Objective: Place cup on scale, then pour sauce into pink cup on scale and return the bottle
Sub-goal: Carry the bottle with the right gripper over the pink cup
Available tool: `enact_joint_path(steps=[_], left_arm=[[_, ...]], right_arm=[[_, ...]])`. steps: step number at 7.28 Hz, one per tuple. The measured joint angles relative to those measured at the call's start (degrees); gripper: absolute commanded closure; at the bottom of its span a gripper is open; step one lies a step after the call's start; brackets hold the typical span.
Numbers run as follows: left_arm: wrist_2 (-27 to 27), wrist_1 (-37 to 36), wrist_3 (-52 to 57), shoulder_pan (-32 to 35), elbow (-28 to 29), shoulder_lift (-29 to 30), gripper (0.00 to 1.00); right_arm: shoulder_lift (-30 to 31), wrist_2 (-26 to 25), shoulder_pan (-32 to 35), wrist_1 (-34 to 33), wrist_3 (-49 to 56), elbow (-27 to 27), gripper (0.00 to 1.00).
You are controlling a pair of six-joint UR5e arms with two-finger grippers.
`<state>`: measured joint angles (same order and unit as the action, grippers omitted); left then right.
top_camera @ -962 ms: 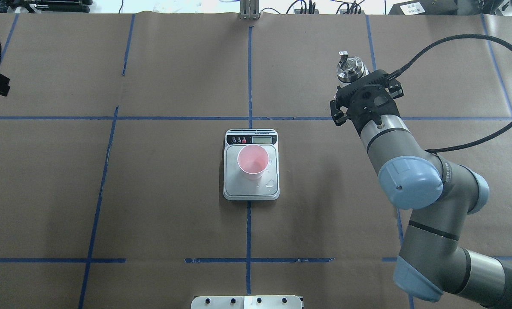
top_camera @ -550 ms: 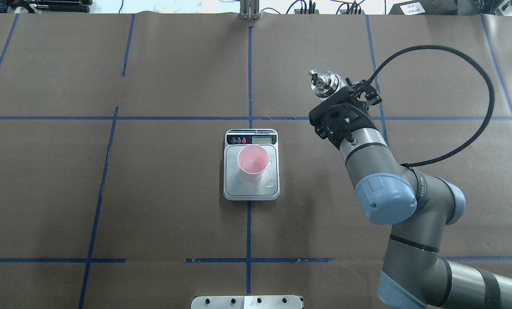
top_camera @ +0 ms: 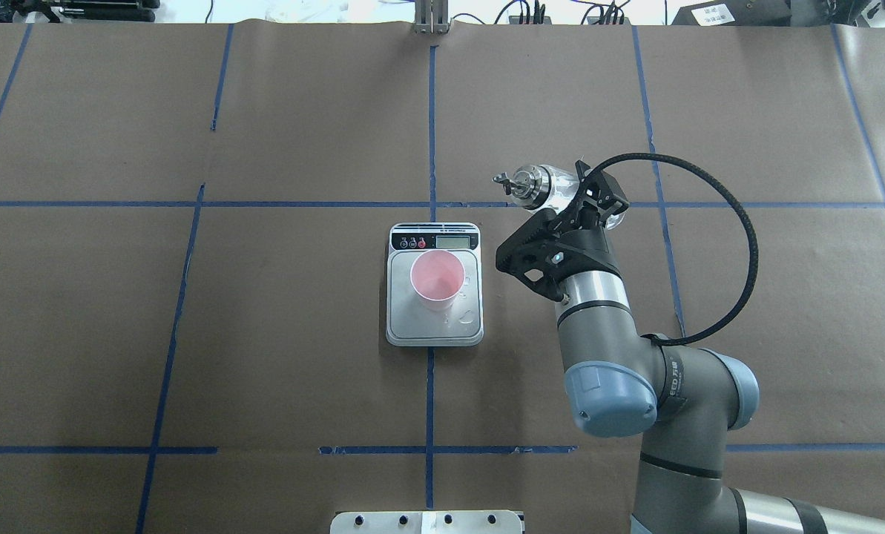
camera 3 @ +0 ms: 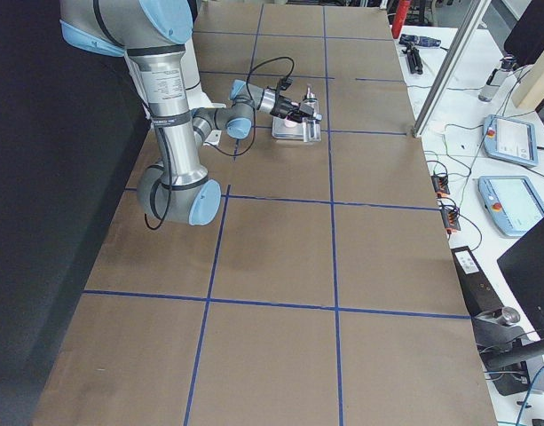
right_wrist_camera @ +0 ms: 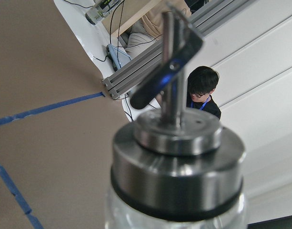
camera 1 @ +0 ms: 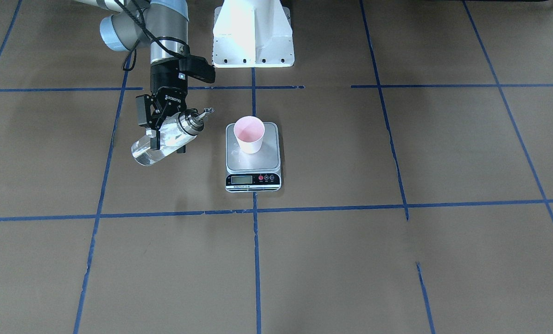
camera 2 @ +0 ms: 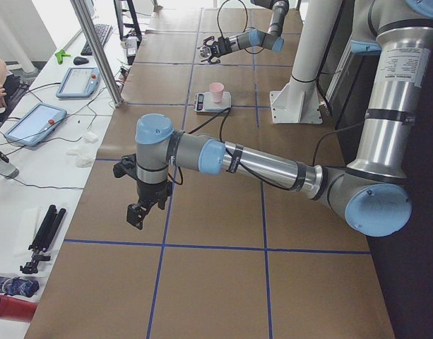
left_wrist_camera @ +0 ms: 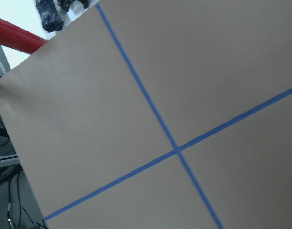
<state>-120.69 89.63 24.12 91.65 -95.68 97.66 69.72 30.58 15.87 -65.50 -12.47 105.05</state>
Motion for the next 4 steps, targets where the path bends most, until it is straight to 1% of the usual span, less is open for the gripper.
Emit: enact_joint_path(steps=[1, 4], left_arm=[[0.0, 1.3, -0.2, 0.2, 1.3, 0.0, 0.00], [0.2, 4.3, -0.7, 0.3, 4.2, -1.4, 0.00]], right_arm=[[-0.1, -2.9, -1.4, -0.3, 2.1, -0.9, 1.00], [-0.2, -8.0, -5.2, -0.9, 4.1, -1.7, 1.00]])
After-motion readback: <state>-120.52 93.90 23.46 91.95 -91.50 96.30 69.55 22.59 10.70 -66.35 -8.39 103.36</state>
